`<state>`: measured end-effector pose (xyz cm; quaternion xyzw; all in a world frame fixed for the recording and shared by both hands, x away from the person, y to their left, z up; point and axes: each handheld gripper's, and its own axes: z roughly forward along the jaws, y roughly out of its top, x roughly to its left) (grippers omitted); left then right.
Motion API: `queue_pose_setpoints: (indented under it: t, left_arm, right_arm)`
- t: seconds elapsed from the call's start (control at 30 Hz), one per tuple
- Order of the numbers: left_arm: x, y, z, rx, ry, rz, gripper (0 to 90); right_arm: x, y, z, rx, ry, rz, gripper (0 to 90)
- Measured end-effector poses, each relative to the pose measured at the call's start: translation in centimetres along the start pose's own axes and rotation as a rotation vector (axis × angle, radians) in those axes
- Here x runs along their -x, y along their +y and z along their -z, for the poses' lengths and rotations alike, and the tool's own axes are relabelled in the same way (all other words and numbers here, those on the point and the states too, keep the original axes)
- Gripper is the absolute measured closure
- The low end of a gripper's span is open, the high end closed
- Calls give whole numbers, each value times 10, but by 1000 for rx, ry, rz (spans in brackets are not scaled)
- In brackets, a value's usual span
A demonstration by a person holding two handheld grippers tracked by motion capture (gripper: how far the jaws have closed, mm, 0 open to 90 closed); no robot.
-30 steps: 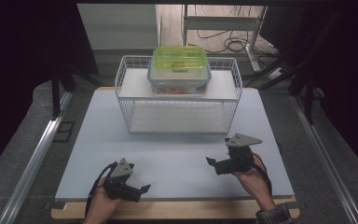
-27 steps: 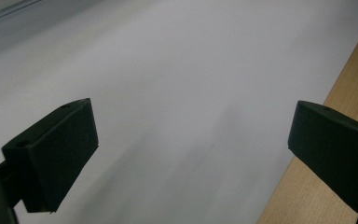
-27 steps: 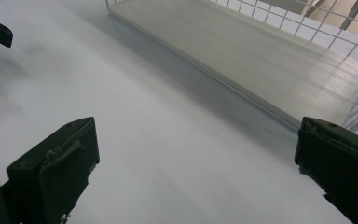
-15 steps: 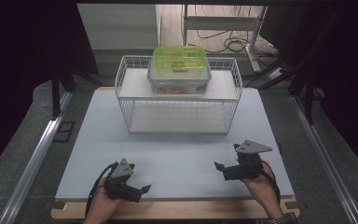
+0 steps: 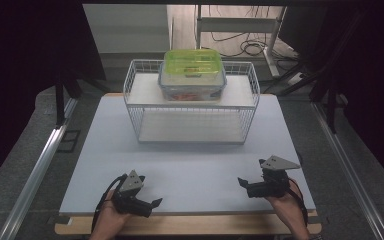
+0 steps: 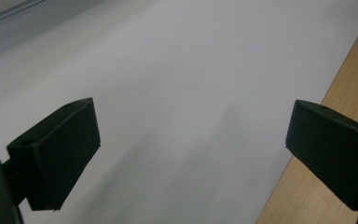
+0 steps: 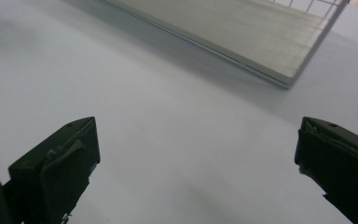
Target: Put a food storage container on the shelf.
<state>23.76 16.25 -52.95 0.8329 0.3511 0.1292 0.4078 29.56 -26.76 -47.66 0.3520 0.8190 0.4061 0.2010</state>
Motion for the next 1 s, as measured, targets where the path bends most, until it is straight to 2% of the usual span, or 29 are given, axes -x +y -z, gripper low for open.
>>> queue_pose_setpoints:
  t: [0.43,0.7,1.0]
  left_arm:
    - [1,0,-1,-7,5,-11,29]
    - [0,-1,-2,-13,7,-10,25]
    - [0,0,-2,-15,7,-14,22]
  right_arm:
    - [10,-21,7,-21,-39,-42,2]
    - [12,-35,5,-73,-49,-46,3]
    - [16,-43,-2,-139,-42,-77,2]
